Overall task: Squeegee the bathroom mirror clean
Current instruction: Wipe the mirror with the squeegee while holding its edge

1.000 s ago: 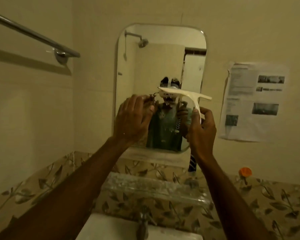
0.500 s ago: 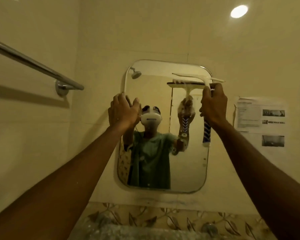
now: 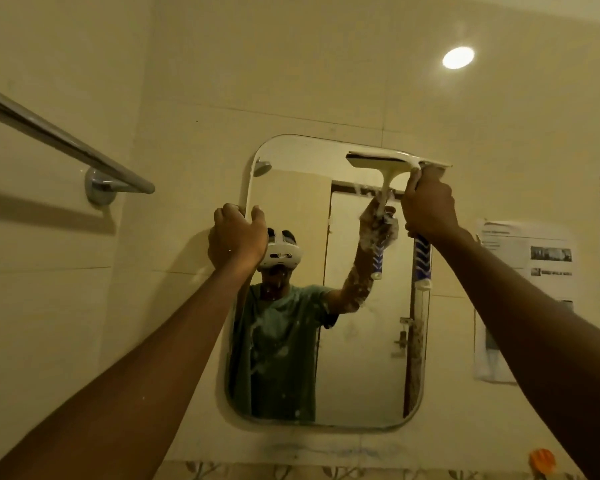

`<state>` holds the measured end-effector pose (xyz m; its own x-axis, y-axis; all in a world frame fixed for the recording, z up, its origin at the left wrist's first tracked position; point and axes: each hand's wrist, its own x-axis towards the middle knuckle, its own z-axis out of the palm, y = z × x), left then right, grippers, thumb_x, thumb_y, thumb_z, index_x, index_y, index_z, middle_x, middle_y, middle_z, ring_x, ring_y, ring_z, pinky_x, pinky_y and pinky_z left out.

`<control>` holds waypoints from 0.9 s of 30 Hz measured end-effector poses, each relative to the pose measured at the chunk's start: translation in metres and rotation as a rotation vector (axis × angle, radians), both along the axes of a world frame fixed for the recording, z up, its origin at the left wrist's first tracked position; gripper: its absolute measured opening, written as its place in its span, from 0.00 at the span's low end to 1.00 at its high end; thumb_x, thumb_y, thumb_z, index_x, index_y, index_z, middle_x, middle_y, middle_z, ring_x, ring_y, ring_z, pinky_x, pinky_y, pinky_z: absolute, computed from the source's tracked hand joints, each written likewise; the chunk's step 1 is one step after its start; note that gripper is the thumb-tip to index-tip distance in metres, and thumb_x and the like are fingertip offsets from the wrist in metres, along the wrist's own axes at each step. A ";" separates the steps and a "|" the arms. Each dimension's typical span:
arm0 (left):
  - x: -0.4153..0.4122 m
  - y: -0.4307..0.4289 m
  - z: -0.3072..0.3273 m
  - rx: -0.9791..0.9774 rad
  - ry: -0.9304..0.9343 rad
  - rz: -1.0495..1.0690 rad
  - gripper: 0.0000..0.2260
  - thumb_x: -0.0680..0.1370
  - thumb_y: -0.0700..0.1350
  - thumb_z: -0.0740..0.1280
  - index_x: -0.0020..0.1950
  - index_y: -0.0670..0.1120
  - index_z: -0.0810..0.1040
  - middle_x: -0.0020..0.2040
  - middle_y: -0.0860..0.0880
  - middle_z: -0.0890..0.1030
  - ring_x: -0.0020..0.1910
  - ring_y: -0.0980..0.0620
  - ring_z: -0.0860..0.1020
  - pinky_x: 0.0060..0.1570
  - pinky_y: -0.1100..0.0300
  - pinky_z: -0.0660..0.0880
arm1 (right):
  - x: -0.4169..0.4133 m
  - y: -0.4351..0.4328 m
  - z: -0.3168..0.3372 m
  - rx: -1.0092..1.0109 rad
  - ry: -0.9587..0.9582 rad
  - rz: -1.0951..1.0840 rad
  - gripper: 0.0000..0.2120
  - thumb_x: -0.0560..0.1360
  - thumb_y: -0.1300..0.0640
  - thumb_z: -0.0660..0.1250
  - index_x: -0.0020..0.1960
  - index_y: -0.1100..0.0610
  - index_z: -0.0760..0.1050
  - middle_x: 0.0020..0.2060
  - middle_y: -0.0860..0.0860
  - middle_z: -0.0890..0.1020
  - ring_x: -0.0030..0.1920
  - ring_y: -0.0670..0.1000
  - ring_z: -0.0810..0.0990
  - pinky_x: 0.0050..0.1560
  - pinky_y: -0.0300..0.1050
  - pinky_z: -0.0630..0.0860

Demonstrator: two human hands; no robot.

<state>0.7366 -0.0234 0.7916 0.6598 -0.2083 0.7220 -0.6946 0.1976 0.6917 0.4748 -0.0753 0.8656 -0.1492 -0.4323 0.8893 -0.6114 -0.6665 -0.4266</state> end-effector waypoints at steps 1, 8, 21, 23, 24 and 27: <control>0.002 -0.002 0.000 -0.014 0.003 0.003 0.17 0.79 0.57 0.58 0.55 0.45 0.74 0.55 0.46 0.77 0.48 0.47 0.75 0.44 0.54 0.69 | 0.001 0.000 -0.004 0.011 0.008 -0.007 0.17 0.82 0.47 0.48 0.56 0.59 0.67 0.44 0.61 0.79 0.39 0.62 0.81 0.38 0.60 0.81; 0.016 -0.013 0.000 -0.080 -0.082 0.023 0.19 0.81 0.57 0.53 0.46 0.45 0.75 0.42 0.48 0.77 0.40 0.51 0.74 0.38 0.57 0.68 | -0.001 0.007 -0.103 0.142 0.033 0.009 0.16 0.83 0.47 0.49 0.54 0.59 0.68 0.34 0.54 0.78 0.27 0.50 0.79 0.17 0.36 0.69; 0.021 -0.017 -0.003 -0.080 -0.212 0.129 0.23 0.83 0.53 0.51 0.41 0.43 0.79 0.36 0.46 0.80 0.30 0.53 0.72 0.27 0.64 0.60 | -0.017 0.015 0.031 0.136 0.062 -0.065 0.13 0.81 0.54 0.55 0.43 0.59 0.72 0.32 0.55 0.78 0.25 0.52 0.78 0.28 0.46 0.80; 0.022 -0.019 -0.003 -0.079 -0.210 0.145 0.23 0.83 0.54 0.52 0.39 0.43 0.79 0.35 0.46 0.80 0.30 0.53 0.72 0.28 0.65 0.60 | -0.016 0.012 0.022 0.153 0.104 -0.073 0.13 0.81 0.55 0.55 0.40 0.56 0.69 0.32 0.55 0.77 0.25 0.51 0.78 0.25 0.43 0.76; 0.021 -0.019 -0.003 -0.080 -0.208 0.148 0.23 0.83 0.54 0.52 0.39 0.43 0.79 0.35 0.46 0.80 0.30 0.52 0.73 0.29 0.64 0.62 | -0.015 0.011 0.007 0.157 0.122 -0.071 0.13 0.82 0.55 0.54 0.40 0.55 0.68 0.32 0.55 0.77 0.25 0.51 0.78 0.24 0.42 0.75; 0.021 -0.022 -0.003 -0.089 -0.217 0.140 0.24 0.83 0.54 0.51 0.41 0.43 0.79 0.37 0.45 0.81 0.33 0.49 0.77 0.33 0.60 0.67 | -0.013 0.007 -0.054 0.167 0.111 -0.028 0.16 0.83 0.52 0.51 0.40 0.55 0.69 0.30 0.55 0.78 0.24 0.50 0.77 0.21 0.40 0.74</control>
